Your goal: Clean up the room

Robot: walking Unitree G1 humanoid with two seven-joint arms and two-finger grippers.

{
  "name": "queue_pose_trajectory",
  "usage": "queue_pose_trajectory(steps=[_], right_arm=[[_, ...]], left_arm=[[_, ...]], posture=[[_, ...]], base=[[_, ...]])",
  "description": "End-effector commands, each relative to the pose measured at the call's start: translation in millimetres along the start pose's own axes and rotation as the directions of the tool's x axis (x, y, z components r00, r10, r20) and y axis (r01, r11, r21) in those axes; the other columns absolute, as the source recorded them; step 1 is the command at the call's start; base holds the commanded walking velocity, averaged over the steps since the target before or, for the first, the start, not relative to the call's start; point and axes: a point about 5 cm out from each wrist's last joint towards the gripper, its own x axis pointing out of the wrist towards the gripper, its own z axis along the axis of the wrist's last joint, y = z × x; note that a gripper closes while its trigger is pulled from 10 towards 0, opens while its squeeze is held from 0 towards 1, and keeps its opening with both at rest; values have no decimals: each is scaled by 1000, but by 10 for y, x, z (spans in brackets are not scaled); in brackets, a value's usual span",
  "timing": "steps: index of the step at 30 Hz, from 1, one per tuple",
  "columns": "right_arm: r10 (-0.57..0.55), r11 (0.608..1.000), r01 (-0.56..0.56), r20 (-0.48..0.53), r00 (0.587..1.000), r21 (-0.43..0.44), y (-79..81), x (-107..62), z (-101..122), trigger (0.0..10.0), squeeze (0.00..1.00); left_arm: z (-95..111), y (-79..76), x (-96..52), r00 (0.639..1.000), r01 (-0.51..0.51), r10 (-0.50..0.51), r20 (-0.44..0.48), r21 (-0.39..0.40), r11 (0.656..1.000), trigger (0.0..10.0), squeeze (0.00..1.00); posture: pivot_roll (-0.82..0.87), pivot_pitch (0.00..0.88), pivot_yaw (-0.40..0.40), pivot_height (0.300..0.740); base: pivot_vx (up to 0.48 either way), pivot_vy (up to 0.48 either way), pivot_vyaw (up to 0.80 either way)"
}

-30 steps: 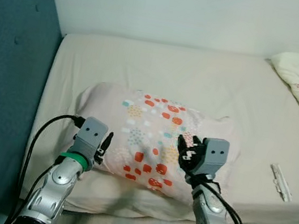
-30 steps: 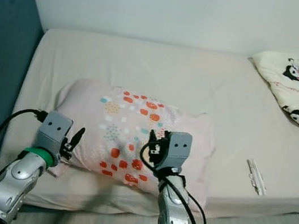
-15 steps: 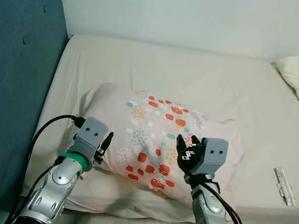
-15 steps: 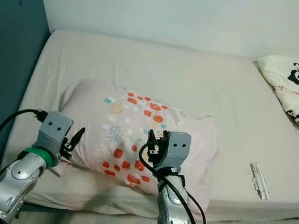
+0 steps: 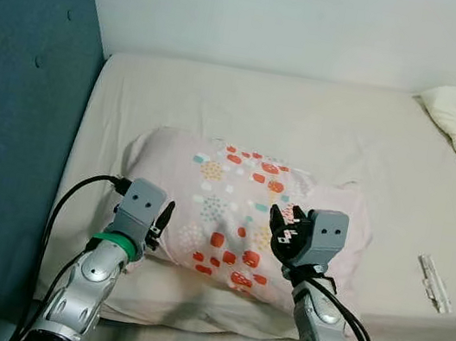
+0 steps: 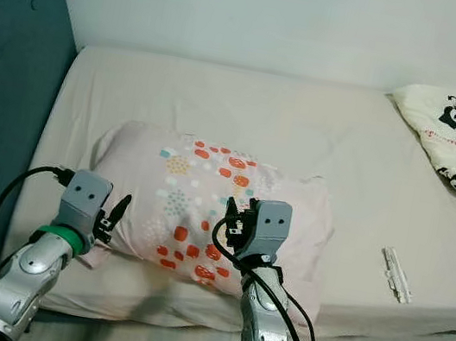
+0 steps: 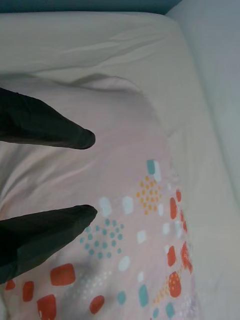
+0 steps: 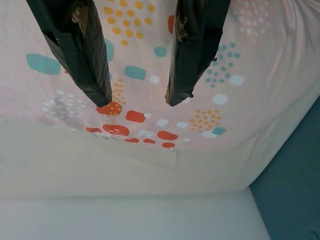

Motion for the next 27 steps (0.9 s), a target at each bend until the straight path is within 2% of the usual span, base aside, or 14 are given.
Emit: queue_pose_trajectory(steps=[1, 10, 27], right_arm=[[0, 1000, 0, -13, 1000, 2, 4, -21, -42, 10000, 0], [3, 1000, -3, -12, 1000, 2, 10, -14, -40, 10000, 0], [-3, 1000, 4, -14, 1000, 5, 11, -30, -55, 10000, 0]], left_arm=[[-114, 15, -41, 999, -2, 1, -46, -12, 1000, 10000, 0], [-109, 20, -40, 999, -2, 2, -41, -5, 1000, 10000, 0], [-77, -2, -51, 1000, 15, -15, -20, 2, 1000, 10000, 0]], posture=[[40, 65, 20, 740], [42, 65, 20, 740], [40, 75, 22, 740]], base=[[0, 480, 0], [0, 462, 0], [0, 0, 0]])
